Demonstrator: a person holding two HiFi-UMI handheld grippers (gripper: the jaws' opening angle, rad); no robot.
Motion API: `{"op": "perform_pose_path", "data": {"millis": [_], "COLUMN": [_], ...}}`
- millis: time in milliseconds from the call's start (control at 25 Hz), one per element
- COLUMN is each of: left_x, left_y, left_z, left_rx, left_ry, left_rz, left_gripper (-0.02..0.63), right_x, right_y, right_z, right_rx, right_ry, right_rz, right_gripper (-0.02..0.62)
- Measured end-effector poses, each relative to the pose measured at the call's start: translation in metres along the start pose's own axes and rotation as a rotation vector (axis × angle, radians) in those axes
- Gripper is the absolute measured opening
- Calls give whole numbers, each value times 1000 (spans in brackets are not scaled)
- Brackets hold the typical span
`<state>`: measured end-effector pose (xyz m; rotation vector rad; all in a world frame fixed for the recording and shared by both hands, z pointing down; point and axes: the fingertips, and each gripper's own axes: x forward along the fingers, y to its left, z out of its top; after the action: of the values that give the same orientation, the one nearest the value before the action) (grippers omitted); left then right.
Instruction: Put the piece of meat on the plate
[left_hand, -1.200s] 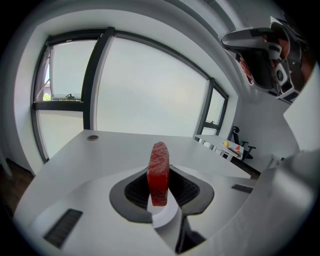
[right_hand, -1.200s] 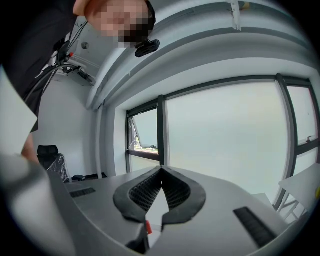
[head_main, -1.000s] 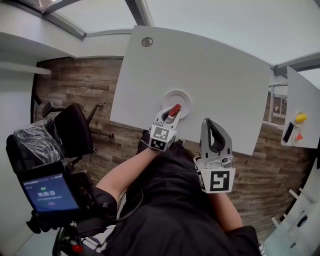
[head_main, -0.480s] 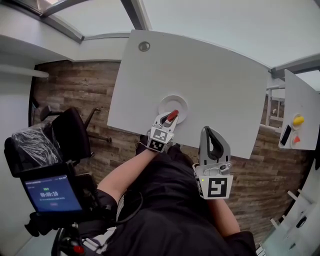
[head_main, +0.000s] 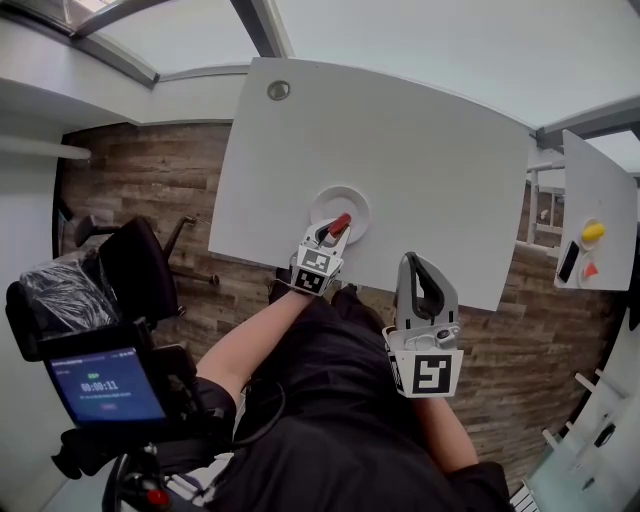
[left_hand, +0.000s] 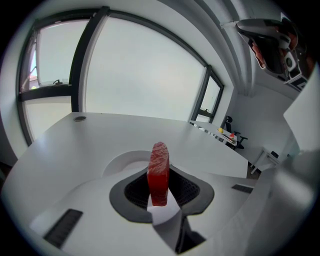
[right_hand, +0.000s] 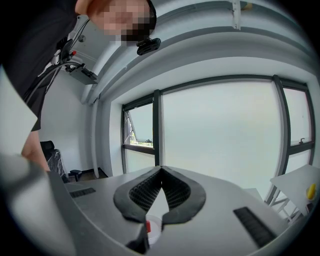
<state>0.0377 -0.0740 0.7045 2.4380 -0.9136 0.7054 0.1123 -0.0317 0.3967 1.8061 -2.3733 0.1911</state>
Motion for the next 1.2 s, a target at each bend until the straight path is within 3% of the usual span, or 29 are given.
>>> {"op": "perform_pose_path", "data": {"millis": [160,360,640,1200], "left_x": [2,5,11,12], "left_y": [-2,-2,-3,3], "left_z": [7,2,-8,-9], "left_rx": [-29,-34,-81,-39], "left_ry": [-14,2,42,58], "left_rz": [-38,-51,-54,-29], "left_gripper": [95,95,95,95], "right_x": [-1,-3,-6,-5], "right_y": [2,4,2,3], "right_z": [1,11,4,8], "right_rx": [-5,-102,-92,-81], "right_ry": [0,-43,-6,-21], "right_rz": [-4,-14,-20,-20], "right_gripper": [3,3,3,3]}}
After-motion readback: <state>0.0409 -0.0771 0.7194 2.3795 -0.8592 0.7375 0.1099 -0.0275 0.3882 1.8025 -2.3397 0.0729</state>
